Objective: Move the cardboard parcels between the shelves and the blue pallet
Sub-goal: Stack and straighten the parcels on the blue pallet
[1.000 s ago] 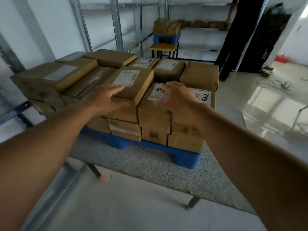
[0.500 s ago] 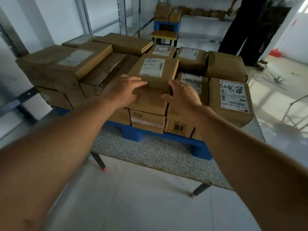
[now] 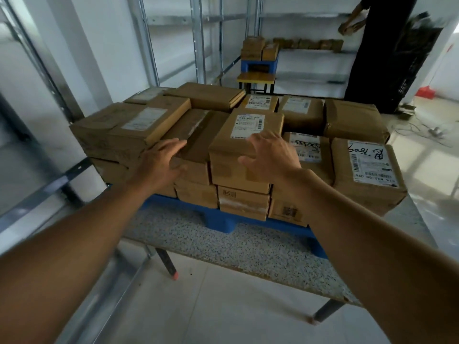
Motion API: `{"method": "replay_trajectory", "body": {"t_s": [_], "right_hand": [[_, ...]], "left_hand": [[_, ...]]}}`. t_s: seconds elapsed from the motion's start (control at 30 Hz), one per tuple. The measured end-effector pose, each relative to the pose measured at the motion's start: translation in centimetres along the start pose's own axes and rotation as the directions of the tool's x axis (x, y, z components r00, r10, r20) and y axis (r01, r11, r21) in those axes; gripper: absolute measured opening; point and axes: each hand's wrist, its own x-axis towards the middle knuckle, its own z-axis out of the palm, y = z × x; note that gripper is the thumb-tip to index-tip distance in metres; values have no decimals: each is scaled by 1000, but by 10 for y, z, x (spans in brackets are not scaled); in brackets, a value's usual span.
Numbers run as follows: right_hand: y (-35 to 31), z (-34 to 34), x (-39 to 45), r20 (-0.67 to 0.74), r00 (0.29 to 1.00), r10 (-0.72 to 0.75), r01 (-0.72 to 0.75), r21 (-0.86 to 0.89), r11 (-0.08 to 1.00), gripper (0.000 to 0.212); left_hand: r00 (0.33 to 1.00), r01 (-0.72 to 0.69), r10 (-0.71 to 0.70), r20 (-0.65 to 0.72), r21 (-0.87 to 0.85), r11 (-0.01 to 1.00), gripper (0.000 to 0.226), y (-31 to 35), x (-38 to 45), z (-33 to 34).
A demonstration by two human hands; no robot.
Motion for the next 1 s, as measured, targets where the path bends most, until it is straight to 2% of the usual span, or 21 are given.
{"method": "replay_trajectory", "body": {"t_s": [0.13, 0.27, 0.37, 0.57, 0.8, 0.93, 1.0], "right_hand": [[-45, 20, 17, 2, 998, -59, 59, -17, 998, 60], [-86, 48, 41, 100, 993, -60, 76, -160, 984, 67], [-98, 65, 54, 148, 989, -27, 72, -312, 947, 61], [-98, 78, 57, 116, 993, 27, 20, -387, 922, 47], [-94, 77, 54, 89, 996, 6, 29, -385, 922, 41], [-98, 75, 60, 96, 995, 24, 17, -405, 914, 45], [-108, 74, 66, 58, 998, 25, -1, -381, 924, 52]], "left_hand": [[998, 24, -30, 47, 135, 991, 66, -59, 5, -7], [992, -121, 114, 48, 180, 976, 61, -109, 24, -3], [976, -208, 196, 91, 144, 967, 52, -127, 40, 0], [943, -334, 323, 85, 235, 913, 37, -136, 56, 0], [938, -341, 343, 41, 274, 900, 37, -136, 58, 7], [949, -316, 310, 63, 224, 922, 53, -143, 63, -1], [960, -278, 279, 19, 159, 947, 60, -156, 63, -11]]}}
